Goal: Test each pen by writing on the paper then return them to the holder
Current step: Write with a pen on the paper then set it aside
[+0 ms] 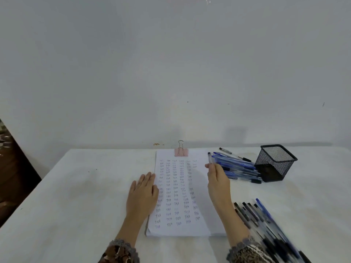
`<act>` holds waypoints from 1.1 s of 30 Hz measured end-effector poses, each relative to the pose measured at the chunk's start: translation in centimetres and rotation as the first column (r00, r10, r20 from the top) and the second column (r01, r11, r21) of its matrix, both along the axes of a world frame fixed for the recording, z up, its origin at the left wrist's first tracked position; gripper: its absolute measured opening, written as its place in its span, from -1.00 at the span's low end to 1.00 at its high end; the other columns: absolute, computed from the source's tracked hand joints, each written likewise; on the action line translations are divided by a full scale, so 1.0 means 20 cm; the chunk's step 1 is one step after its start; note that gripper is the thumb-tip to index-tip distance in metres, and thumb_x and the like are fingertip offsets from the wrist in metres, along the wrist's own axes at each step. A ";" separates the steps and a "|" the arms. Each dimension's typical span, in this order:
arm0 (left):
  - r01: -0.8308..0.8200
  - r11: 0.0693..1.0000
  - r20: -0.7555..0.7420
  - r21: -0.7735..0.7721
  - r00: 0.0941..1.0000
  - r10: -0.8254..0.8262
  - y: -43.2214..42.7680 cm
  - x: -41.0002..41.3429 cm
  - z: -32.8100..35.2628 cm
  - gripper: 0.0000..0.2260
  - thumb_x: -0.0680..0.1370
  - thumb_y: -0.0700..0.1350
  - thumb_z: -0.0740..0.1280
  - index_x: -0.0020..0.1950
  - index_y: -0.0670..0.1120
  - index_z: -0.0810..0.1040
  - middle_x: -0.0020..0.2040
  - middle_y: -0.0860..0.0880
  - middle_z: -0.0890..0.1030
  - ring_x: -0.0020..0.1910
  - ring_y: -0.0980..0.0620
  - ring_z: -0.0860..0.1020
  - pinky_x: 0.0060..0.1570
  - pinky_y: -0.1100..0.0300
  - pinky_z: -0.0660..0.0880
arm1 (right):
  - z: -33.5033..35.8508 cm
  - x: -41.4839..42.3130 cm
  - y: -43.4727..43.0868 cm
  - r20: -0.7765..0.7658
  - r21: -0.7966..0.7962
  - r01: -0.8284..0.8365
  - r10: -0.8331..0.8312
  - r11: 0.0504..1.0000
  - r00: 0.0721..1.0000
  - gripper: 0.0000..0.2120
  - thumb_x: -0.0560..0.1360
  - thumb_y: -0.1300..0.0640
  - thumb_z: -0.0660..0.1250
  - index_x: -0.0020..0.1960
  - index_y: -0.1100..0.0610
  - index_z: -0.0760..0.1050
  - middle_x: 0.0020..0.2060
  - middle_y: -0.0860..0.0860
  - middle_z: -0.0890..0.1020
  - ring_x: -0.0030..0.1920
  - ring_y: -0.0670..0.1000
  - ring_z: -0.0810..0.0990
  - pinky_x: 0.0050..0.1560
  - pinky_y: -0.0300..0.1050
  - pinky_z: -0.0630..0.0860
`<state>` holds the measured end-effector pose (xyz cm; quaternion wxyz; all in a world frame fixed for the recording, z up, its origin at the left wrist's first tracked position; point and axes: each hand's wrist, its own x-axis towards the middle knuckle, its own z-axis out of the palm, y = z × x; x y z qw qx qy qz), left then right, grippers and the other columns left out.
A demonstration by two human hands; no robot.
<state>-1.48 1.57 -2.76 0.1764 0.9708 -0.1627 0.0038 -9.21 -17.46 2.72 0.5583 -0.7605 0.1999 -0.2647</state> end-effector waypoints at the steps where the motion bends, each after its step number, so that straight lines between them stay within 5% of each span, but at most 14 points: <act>1: 0.000 1.000 -0.002 0.003 1.000 0.000 0.00 0.00 0.00 -0.51 0.59 0.06 -0.17 0.52 -0.02 -0.01 0.54 0.07 0.00 0.51 0.12 -0.06 0.46 0.13 -0.17 | -0.01 -0.04 0.00 -0.044 -0.089 0.028 -0.032 0.996 0.998 -0.77 0.63 0.10 0.06 -0.03 0.11 0.47 -0.39 -0.02 0.44 -0.42 -0.04 0.33 -0.37 -0.14 0.27; 7: 0.006 1.000 0.005 -0.006 1.000 -0.006 0.01 -0.01 0.00 -0.56 0.64 -0.01 -0.09 0.52 -0.03 -0.01 0.54 0.06 0.00 0.51 0.10 -0.05 0.47 0.11 -0.14 | -0.01 -0.27 -0.15 -0.369 -0.522 0.117 -0.348 0.845 0.862 -0.79 0.59 0.04 0.12 0.09 0.08 0.48 -0.02 0.05 0.57 -0.07 0.11 0.51 -0.20 -0.11 0.34; 13: 0.011 1.000 0.021 0.014 1.000 -0.011 0.00 -0.01 -0.01 -0.56 0.64 -0.03 -0.09 0.52 -0.05 0.01 0.54 0.02 0.03 0.52 0.05 -0.02 0.48 0.07 -0.09 | 0.02 -0.45 -0.34 -0.682 -0.511 -0.012 -0.397 0.860 0.614 -0.78 0.56 0.06 0.16 0.15 0.04 0.49 0.12 0.06 0.52 0.08 0.12 0.50 -0.09 -0.14 0.39; 19: 0.019 1.000 0.016 0.019 1.000 -0.019 0.01 -0.02 -0.01 -0.56 0.64 -0.05 -0.09 0.52 -0.07 0.02 0.54 0.01 0.04 0.51 0.04 -0.01 0.48 0.06 -0.08 | 0.03 -0.51 -0.37 -0.737 -0.495 -0.053 -0.387 0.867 0.554 -0.75 0.50 0.03 0.24 0.16 0.02 0.50 0.16 0.03 0.49 0.16 0.11 0.48 0.06 -0.10 0.44; 25: 0.026 0.999 0.010 0.019 1.000 -0.027 0.01 -0.02 -0.01 -0.56 0.64 -0.04 -0.09 0.52 -0.06 0.02 0.54 0.01 0.03 0.51 0.04 -0.01 0.47 0.06 -0.08 | 0.14 -0.34 -0.46 -0.637 -0.540 -0.046 -0.372 0.840 0.676 -0.74 0.51 0.12 0.23 0.17 0.05 0.53 0.17 0.07 0.53 0.15 0.14 0.51 0.09 -0.05 0.44; 30: 0.024 1.000 0.003 0.011 1.000 -0.024 0.01 -0.02 -0.01 -0.56 0.64 -0.04 -0.09 0.52 -0.06 0.02 0.54 0.02 0.04 0.51 0.05 -0.01 0.48 0.07 -0.08 | 0.02 -0.07 -0.56 -0.690 -0.592 -0.357 -0.225 0.723 0.688 -0.70 0.53 0.25 0.13 0.16 0.09 0.53 0.15 0.10 0.55 0.12 0.16 0.54 0.13 0.01 0.51; 33: 0.024 1.000 0.005 0.000 1.000 -0.024 0.01 -0.02 0.00 -0.56 0.64 -0.05 -0.08 0.52 -0.06 0.03 0.54 0.02 0.04 0.51 0.05 -0.01 0.48 0.07 -0.08 | -0.01 -0.05 -0.60 -0.642 -0.663 -0.399 -0.206 0.634 0.739 -0.78 0.55 0.15 0.20 0.16 0.03 0.50 0.18 0.04 0.48 0.16 0.12 0.50 0.14 -0.03 0.45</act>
